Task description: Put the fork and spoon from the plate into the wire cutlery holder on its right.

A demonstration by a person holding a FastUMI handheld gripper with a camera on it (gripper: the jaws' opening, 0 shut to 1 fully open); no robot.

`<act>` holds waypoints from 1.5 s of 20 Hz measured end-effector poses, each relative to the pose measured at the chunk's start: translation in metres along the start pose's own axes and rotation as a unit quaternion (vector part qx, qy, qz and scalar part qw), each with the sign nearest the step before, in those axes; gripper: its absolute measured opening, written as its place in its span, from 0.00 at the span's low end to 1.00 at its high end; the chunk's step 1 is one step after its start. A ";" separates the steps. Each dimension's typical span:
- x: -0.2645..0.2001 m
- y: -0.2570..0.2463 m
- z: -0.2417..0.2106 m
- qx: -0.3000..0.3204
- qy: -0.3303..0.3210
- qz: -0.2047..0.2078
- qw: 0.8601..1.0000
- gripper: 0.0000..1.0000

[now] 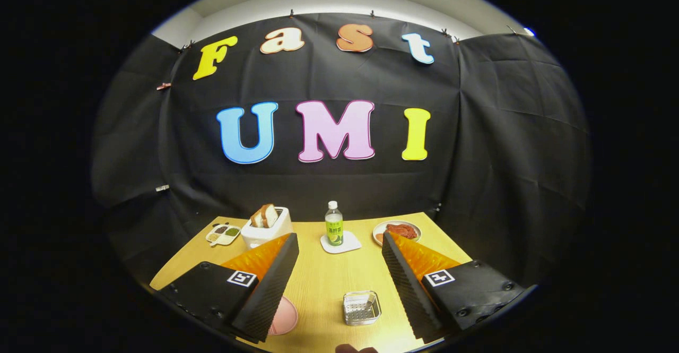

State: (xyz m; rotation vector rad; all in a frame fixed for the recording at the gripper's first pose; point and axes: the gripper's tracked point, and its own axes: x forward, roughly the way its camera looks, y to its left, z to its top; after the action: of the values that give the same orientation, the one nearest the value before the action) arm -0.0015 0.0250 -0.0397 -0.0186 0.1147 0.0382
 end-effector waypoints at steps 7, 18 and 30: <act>0.011 0.041 -0.036 -0.030 0.048 0.057 0.997 0.99; 0.023 0.132 -0.196 -0.109 0.252 0.173 0.946 0.99; 0.023 0.160 -0.318 -0.159 0.419 0.213 0.868 0.79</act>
State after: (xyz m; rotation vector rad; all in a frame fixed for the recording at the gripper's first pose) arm -0.0210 0.1792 -0.3612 -0.3446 0.9890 0.4963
